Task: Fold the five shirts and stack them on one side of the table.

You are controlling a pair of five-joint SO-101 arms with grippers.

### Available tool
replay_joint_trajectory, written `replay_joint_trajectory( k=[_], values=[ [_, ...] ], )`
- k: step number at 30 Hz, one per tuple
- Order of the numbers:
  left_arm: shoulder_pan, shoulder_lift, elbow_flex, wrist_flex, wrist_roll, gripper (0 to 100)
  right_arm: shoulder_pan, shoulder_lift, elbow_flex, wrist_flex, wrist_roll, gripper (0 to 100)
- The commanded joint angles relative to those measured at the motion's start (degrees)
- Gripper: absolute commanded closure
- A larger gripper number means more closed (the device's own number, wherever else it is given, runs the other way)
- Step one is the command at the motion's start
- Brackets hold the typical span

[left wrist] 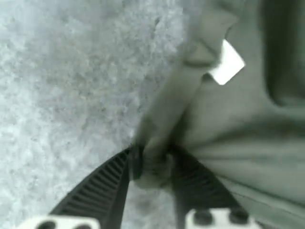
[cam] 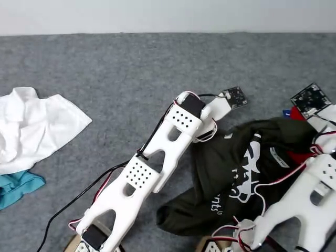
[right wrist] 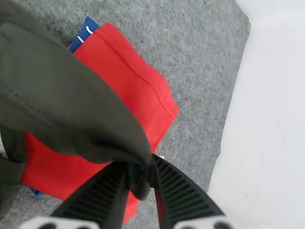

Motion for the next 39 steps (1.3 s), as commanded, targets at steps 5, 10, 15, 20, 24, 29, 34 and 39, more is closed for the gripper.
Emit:
replay_joint_trajectory(
  k=[5, 10, 15, 20, 24, 29, 34, 39],
  values=[
    [-0.7, -3.16, -0.31, 1.67, -4.57, 99, 0.31, -0.66, -1.41, -1.1, 0.79, 98.8],
    [-0.88, -13.71, -0.75, 1.67, -4.57, 99, 0.22, -0.66, -5.8, -0.66, 0.62, 98.8],
    [-4.04, -26.2, -0.75, 1.58, -4.4, 99, -1.54, -5.14, -10.81, -0.66, -1.58, 98.8],
    [-10.46, -39.12, -0.75, 1.49, -4.48, 99, -6.37, -12.97, -16.0, -1.1, -1.93, 98.8],
    [-15.21, -49.41, -0.75, 1.49, -4.75, 99, -9.89, -17.19, -22.77, -1.36, -4.22, 98.8],
    [-20.22, -61.36, -0.66, 1.49, -7.47, 99, -11.12, -18.07, -33.58, -6.02, -9.58, 98.8],
    [-24.88, -70.86, -0.57, 1.41, -12.4, 99, -11.65, -18.24, -39.21, -9.8, -9.76, 98.8],
    [-29.19, -77.36, -0.66, 1.41, -16.09, 99, -11.38, -18.68, -44.92, -10.24, -11.34, 98.8]
  ],
)
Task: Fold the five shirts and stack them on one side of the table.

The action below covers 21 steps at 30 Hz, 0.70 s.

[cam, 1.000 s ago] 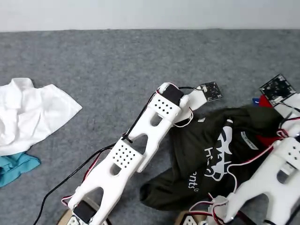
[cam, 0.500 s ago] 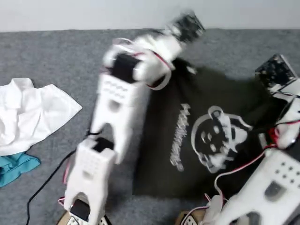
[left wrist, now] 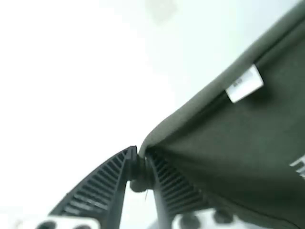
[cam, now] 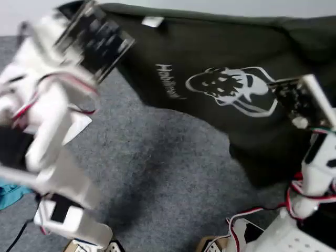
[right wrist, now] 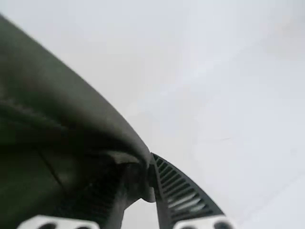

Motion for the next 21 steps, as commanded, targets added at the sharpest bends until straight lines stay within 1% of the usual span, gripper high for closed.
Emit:
replay_joint_trajectory(
  k=[1, 6, 9, 13, 15, 18, 21],
  values=[
    [-3.16, -5.89, -1.01, 0.97, -2.99, 99, -0.13, -0.66, -7.03, -1.01, -1.76, 98.8],
    [-5.89, -12.04, -0.92, 0.97, -5.8, 99, -0.04, -0.66, -13.01, 0.48, -1.58, 98.8],
    [-7.21, -14.42, -0.84, 0.97, -6.68, 99, -0.04, -0.66, -16.0, 6.29, -1.49, 98.8],
    [-8.35, -14.33, -0.04, 1.05, -6.77, 99, -0.57, 0.4, -15.47, 14.02, 1.05, 98.8],
    [-8.35, -13.19, 2.59, 1.14, -6.77, 99, -3.56, 1.98, -13.01, 15.96, 1.93, 98.8],
    [-8.35, -11.43, 9.19, 1.14, -6.77, 99, -9.19, 4.35, -8.53, 20.18, 6.07, 98.8],
    [-8.26, -8.88, 17.8, 1.05, -6.86, 99, -15.43, 6.81, -2.37, 23.87, 6.33, 98.8]
  ],
)
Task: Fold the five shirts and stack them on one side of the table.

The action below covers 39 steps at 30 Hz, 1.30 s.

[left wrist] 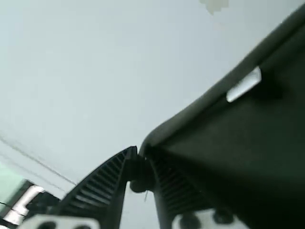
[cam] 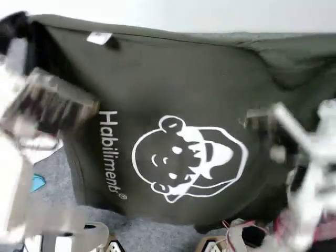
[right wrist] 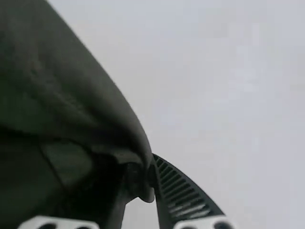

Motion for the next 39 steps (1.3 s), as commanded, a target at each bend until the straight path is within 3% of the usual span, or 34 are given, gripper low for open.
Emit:
replay_joint_trajectory(
  k=[1, 7, 12, 19, 28, 39],
  values=[
    [-0.44, 3.16, 9.71, 0.97, -0.97, 99, -6.81, 4.88, 7.65, 3.03, 1.23, 98.8],
    [-0.44, 12.75, 28.26, -4.13, -3.34, 99, -12.18, 12.09, 25.49, -4.53, 1.23, 98.8],
    [-0.44, 22.77, 38.11, -19.25, -3.34, 99, -14.55, 19.56, 36.48, -23.6, 1.23, 98.8],
    [-1.14, 36.4, 39.16, -39.03, -3.25, 99, -15.34, 33.63, 38.77, -48.04, 1.41, 98.8],
    [-4.13, 49.85, 28.26, -58.29, -3.25, 99, -15.25, 49.63, 33.23, -73.19, 1.58, 98.8],
    [-3.69, 66.37, 3.3, -56.53, -6.77, 99, -15.69, 61.76, 15.12, -73.63, 3.6, 98.8]
  ],
)
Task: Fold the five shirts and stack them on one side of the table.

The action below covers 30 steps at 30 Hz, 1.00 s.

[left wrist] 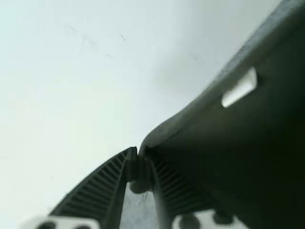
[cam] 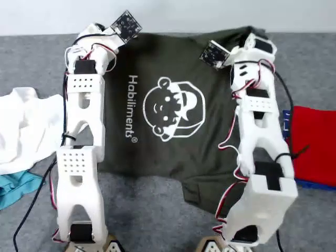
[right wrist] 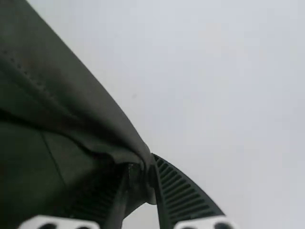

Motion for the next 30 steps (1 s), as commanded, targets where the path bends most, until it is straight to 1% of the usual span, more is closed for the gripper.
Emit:
replay_joint_trajectory(
  k=[1, 3, 6, 10, 13, 15, 18, 23, 25, 28, 30],
  values=[
    [-0.18, 2.2, -8.84, 2.55, -1.23, 99, -0.57, -0.84, -4.4, 0.48, 0.79, 98.8],
    [0.09, 3.78, -12.53, 8.09, -1.23, 99, -0.57, -1.98, -3.69, 4.62, 1.05, 98.8],
    [0.18, 5.45, -17.27, 17.76, -1.23, 99, -0.66, -5.93, -1.14, 13.85, 1.05, 98.8],
    [0.35, 6.95, -22.2, 32.53, -1.41, 99, -1.19, -14.55, 3.96, 30.29, 1.05, 98.8],
    [0.35, 7.65, -25.98, 43.6, -4.31, 99, -1.98, -22.11, 7.65, 43.03, 0.97, 98.8],
    [0.35, 8.09, -28.88, 50.2, -5.71, 99, -2.86, -26.95, 9.67, 50.42, 0.97, 98.8],
    [0.35, 8.62, -33.19, 58.64, -5.71, 99, -3.56, -32.75, 11.78, 60.18, 0.88, 98.8],
    [-0.88, 6.59, -33.27, 58.46, -5.36, 99, -3.91, -39.16, 12.92, 74.86, -3.6, 98.8],
    [-0.97, 4.57, -30.73, 58.55, -5.36, 99, -3.91, -40.22, 12.92, 80.31, -3.96, 98.9],
    [-0.97, -1.23, -21.76, 58.55, -5.45, 99, -3.74, -41.1, 12.92, 87.87, -4.13, 98.9],
    [-1.05, -7.03, -12.18, 58.55, -5.63, 99, -3.74, -41.71, 12.92, 92.0, -6.95, 98.9]
  ],
)
